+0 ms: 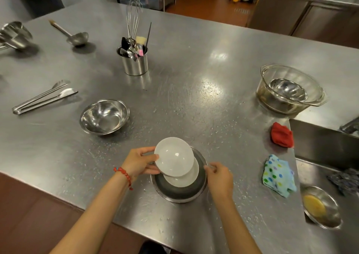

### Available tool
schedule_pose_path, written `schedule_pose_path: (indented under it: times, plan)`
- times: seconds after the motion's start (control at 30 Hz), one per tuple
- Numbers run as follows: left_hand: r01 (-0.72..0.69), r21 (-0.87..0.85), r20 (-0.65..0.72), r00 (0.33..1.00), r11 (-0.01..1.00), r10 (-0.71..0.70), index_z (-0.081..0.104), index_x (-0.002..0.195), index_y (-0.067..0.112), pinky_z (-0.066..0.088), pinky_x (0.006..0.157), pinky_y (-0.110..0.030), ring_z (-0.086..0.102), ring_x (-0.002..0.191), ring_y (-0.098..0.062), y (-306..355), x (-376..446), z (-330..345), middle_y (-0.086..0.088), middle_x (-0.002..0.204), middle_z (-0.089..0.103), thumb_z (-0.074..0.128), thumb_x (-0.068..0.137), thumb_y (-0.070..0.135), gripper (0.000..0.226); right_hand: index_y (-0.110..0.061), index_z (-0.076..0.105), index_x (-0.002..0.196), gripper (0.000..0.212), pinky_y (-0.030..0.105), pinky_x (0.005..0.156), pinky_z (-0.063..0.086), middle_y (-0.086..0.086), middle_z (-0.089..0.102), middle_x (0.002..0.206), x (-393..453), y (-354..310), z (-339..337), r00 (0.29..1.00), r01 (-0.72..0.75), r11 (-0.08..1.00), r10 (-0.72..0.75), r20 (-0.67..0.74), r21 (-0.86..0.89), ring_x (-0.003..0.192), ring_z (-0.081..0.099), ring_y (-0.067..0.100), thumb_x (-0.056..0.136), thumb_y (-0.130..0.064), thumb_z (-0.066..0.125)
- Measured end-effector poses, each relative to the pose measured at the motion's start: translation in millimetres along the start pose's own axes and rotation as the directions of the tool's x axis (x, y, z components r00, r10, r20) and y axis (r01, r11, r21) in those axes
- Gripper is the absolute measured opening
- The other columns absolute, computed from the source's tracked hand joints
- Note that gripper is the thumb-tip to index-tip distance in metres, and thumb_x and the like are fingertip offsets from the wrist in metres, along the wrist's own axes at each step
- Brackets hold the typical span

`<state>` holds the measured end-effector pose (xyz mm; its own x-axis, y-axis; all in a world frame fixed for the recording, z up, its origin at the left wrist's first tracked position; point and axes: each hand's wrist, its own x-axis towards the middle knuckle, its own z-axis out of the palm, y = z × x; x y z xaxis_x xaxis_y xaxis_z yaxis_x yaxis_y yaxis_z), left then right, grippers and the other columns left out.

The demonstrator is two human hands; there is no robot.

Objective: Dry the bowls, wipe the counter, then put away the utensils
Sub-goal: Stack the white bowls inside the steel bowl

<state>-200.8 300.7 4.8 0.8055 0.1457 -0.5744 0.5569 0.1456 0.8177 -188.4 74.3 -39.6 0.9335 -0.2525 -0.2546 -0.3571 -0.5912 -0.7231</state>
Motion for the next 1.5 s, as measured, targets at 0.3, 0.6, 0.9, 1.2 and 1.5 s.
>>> schedule_pose_path:
  times: [0.3,0.6,0.9,1.2,1.5]
  plan:
    - [-0.009,0.251,-0.042,0.999,0.968,0.02,0.057,0.119,0.005,0.056,0.043,-0.023,0.063,0.04,-0.011,-6.6,5.1,19.1,-0.021,0.091,0.064,0.061,0.082,-0.003,0.037,0.013,0.064,0.083,0.021,0.019,0.048,0.044,0.017,0.053,0.059,1.9,21.8,-0.8,0.981,-0.132,0.933,0.076,0.177,0.334,0.051,0.045,0.015,0.085,-0.007,0.061]
    - [-0.131,0.356,-0.245,0.942,0.925,0.228,0.064,0.109,0.002,0.049,0.069,-0.029,0.052,0.069,-0.02,-30.6,10.1,5.0,-0.009,0.074,0.054,0.07,0.078,0.008,0.032,-0.004,0.07,0.082,0.013,0.016,0.047,0.05,0.002,0.058,0.054,-0.7,22.0,1.1,0.962,-0.21,0.862,0.099,0.254,0.462,0.047,0.054,0.008,0.087,-0.007,0.059]
    - [-0.008,0.027,-0.352,0.936,1.0,0.017,0.065,0.087,-0.012,0.045,0.032,-0.017,0.052,0.029,-0.006,-62.1,9.9,7.1,-0.003,0.041,0.058,0.059,0.082,-0.007,0.009,-0.007,0.07,0.076,0.016,0.009,0.042,0.046,0.005,0.057,0.059,-3.3,18.7,3.1,0.981,-0.161,0.845,0.079,0.179,0.51,0.053,0.049,0.013,0.087,-0.004,0.058]
    - [-0.148,-0.101,-0.379,0.92,0.984,0.099,0.063,0.062,0.005,0.041,0.033,-0.012,0.045,0.027,-0.003,-38.9,16.3,-26.1,0.0,0.035,0.053,0.061,0.08,-0.007,0.022,-0.01,0.072,0.073,0.015,0.034,0.064,0.05,0.006,0.06,0.061,14.2,-19.3,24.0,0.99,-0.069,0.854,-0.007,0.143,0.516,0.058,0.05,0.017,0.083,-0.003,0.063]
    - [-0.24,-0.03,-0.386,0.898,0.97,0.211,0.067,0.066,0.004,0.044,0.037,-0.012,0.048,0.031,-0.001,25.9,58.7,-153.6,0.006,0.035,0.055,0.066,0.079,-0.003,0.015,-0.007,0.063,0.054,0.028,0.032,0.058,0.04,-0.005,0.045,0.045,23.4,-120.9,123.3,0.988,0.028,0.83,-0.107,0.11,0.557,0.045,0.038,0.009,0.082,-0.004,0.061]
